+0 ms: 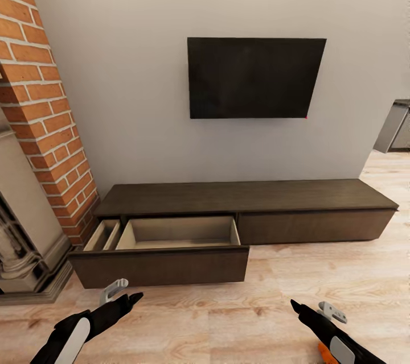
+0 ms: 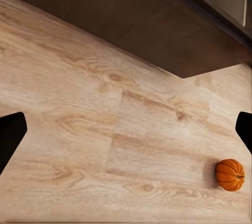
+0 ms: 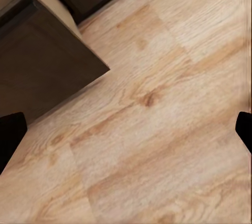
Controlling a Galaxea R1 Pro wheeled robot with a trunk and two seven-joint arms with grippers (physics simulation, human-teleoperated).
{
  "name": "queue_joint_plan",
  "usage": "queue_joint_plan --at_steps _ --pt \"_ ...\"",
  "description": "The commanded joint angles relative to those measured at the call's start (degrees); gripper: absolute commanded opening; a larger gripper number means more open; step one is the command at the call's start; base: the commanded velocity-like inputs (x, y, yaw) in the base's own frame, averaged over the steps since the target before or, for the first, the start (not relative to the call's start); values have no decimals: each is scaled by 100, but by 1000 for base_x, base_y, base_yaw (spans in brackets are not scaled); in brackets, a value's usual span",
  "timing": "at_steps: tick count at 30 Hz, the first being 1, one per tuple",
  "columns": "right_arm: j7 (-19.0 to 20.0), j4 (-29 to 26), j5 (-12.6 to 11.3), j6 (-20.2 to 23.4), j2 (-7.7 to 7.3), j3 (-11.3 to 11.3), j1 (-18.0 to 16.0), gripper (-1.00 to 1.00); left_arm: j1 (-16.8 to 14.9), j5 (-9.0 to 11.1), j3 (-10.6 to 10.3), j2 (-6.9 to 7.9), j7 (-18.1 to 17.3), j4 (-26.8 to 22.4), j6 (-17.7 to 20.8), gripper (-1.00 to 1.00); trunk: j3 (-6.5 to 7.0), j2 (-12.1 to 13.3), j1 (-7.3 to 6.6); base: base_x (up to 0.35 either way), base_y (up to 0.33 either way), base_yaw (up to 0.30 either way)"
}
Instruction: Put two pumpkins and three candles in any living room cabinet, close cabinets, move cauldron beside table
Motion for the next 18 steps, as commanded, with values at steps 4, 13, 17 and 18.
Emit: queue_joint_plan --at_steps 4,13,17,18 --pt "13 9 -43 -7 1 39 -5 100 -3 13 15 -7 -15 -5 38 100 -6 -3 -2 -141 -270 0" --pt "21 9 -44 -16 10 40 -5 100 -3 21 15 -12 -7 -5 38 100 -6 -3 -2 -139 -271 0" --pt "22 6 -42 -14 14 40 -5 100 -3 23 15 -8 -6 -5 37 100 -6 -3 -2 -56 -277 0" --pt "21 4 -42 -15 14 40 -5 100 -3 23 15 -6 -6 -5 36 100 -6 -3 -2 -16 -283 0"
